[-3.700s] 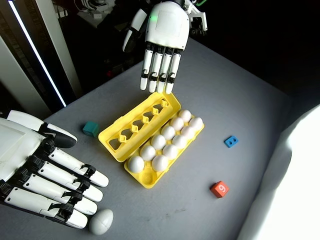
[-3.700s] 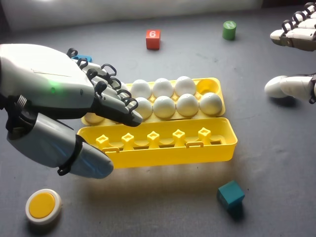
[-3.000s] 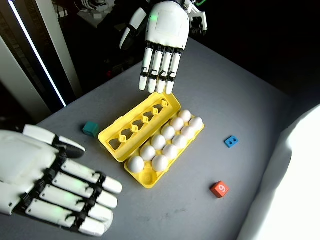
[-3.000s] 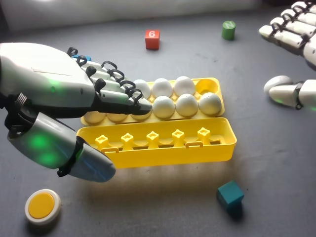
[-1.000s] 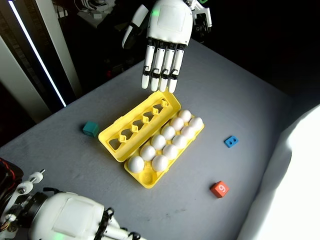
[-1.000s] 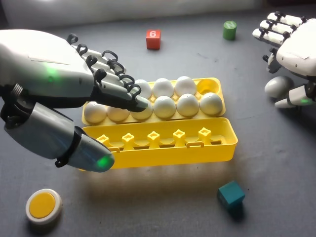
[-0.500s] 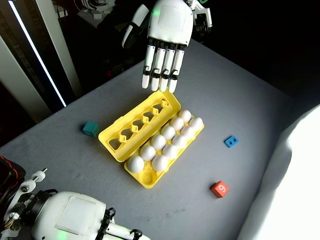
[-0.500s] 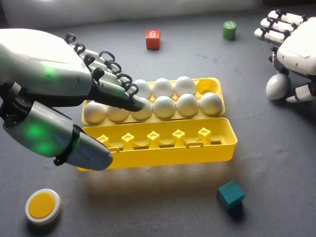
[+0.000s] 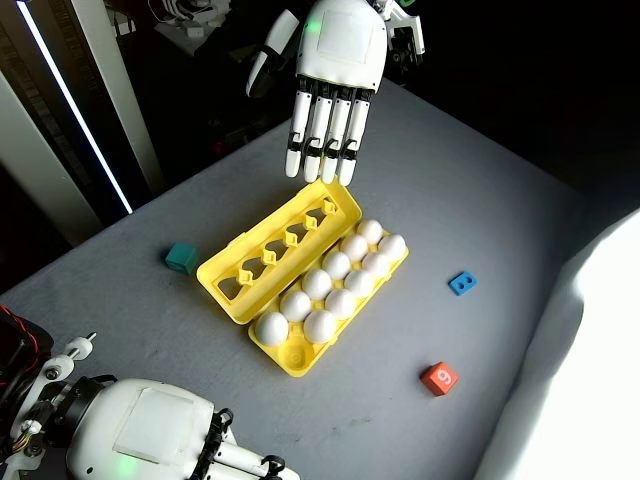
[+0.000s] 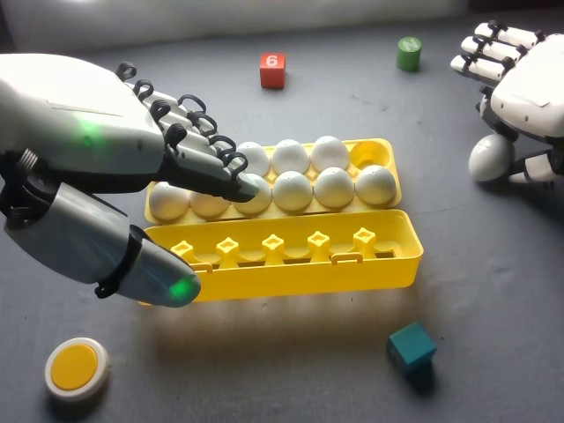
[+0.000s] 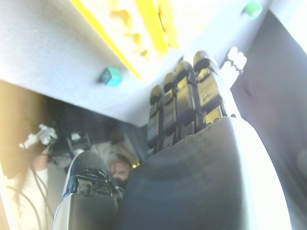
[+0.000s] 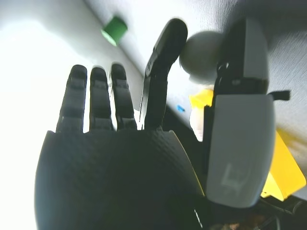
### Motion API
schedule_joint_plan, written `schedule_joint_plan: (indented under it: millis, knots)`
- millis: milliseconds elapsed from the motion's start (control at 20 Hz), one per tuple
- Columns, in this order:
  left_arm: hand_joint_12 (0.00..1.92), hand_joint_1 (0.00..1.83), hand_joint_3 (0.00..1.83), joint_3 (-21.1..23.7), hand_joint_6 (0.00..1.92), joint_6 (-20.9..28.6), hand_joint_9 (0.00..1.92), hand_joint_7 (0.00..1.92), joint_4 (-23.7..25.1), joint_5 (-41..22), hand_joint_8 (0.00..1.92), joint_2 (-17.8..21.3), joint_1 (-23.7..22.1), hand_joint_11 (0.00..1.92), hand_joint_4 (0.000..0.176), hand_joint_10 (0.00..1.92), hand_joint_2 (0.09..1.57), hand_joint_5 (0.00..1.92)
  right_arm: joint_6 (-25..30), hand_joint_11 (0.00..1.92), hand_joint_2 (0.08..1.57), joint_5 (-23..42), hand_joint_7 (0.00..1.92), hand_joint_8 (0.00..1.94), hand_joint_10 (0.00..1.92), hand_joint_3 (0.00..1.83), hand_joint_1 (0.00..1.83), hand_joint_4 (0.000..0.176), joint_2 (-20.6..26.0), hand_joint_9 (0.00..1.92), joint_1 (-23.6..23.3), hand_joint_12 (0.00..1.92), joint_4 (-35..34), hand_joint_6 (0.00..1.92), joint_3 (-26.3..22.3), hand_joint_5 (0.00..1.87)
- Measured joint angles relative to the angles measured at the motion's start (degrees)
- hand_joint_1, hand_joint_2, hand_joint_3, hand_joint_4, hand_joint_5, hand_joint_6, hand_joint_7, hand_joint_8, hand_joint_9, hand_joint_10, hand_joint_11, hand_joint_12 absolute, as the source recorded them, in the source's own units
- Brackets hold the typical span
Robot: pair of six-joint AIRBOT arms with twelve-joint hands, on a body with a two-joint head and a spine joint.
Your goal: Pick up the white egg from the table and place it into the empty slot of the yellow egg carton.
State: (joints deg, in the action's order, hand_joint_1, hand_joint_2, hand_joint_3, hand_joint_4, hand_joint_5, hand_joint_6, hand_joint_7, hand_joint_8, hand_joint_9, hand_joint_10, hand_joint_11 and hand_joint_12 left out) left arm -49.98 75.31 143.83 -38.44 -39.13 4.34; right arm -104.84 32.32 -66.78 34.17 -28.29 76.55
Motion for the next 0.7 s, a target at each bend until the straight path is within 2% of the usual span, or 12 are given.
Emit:
schedule_joint_plan:
  millis: [50,100,150,200,250,350,550,600,700]
  knots:
    - [0.1,0.0,0.0,0.0,0.0,0.0,0.16,0.18,0.0,0.0,0.0,0.0,0.0,0.09,0.0,0.0,1.19,0.17,0.0,0.0,1.12,0.0,0.12,0.01,0.0,0.0,1.07,0.024,0.0,0.0,0.0,0.0,0.0,1.03,0.0,0.97]
    - [0.1,0.0,0.0,0.0,0.0,0.0,0.15,0.18,0.0,0.0,0.0,0.0,0.0,0.08,0.0,0.0,1.19,0.17,0.0,0.0,1.14,0.0,0.15,0.01,0.0,0.0,1.0,0.146,0.0,0.0,0.0,0.0,0.0,1.08,0.0,0.92]
    - [0.1,0.0,0.0,0.0,0.0,0.0,0.16,0.18,0.0,0.0,0.0,0.0,0.0,0.08,0.0,0.0,1.19,0.17,0.0,0.0,1.07,0.0,0.14,0.0,0.0,0.0,0.88,0.075,0.0,0.0,0.0,0.0,0.0,0.67,0.0,0.79]
    - [0.1,0.0,0.0,0.0,0.0,0.0,0.16,0.18,0.0,0.0,0.0,0.0,0.0,0.08,0.0,0.0,1.19,0.17,0.0,0.0,1.01,0.0,0.17,0.0,0.0,0.0,0.86,0.029,0.0,0.0,0.0,0.0,0.0,0.37,0.0,0.79]
    - [0.1,0.0,0.0,0.0,0.0,0.0,0.15,0.17,0.0,0.0,0.0,0.0,0.0,0.08,0.0,0.0,1.18,0.16,0.0,0.0,0.99,0.0,0.1,0.0,0.0,0.0,0.81,0.013,0.0,0.0,0.0,0.0,0.0,0.2,0.0,0.77]
    - [0.1,0.0,0.0,0.0,0.0,0.0,0.15,0.17,0.0,0.0,0.0,0.0,0.0,0.08,0.0,0.0,1.18,0.16,0.0,0.0,0.95,0.1,0.09,0.0,0.0,0.0,0.77,0.005,0.0,0.0,0.4,0.0,0.0,0.07,0.0,0.74]
    - [0.1,0.0,0.0,0.0,0.0,0.0,0.15,0.17,0.0,0.0,0.0,0.0,0.0,0.08,0.0,0.0,1.18,0.16,0.0,0.0,0.94,0.0,0.09,0.0,0.0,0.0,0.77,0.003,0.0,0.0,0.4,0.0,0.0,0.06,-0.1,0.74]
    - [0.11,0.0,0.0,0.0,0.0,0.0,0.15,0.17,0.0,0.0,0.0,0.0,0.0,0.08,0.0,0.0,1.18,0.16,0.0,0.0,0.92,0.0,0.02,0.0,0.0,0.0,0.72,0.037,0.0,0.0,0.4,0.0,0.0,0.05,-0.1,0.74]
    - [0.11,0.0,0.0,0.0,0.0,0.0,0.15,0.17,0.0,0.0,0.0,0.0,0.0,0.08,0.0,0.0,1.18,0.15,0.0,0.0,0.88,0.0,0.0,0.0,0.0,0.0,0.74,0.035,0.0,0.0,0.4,0.0,0.0,0.03,-0.1,0.69]
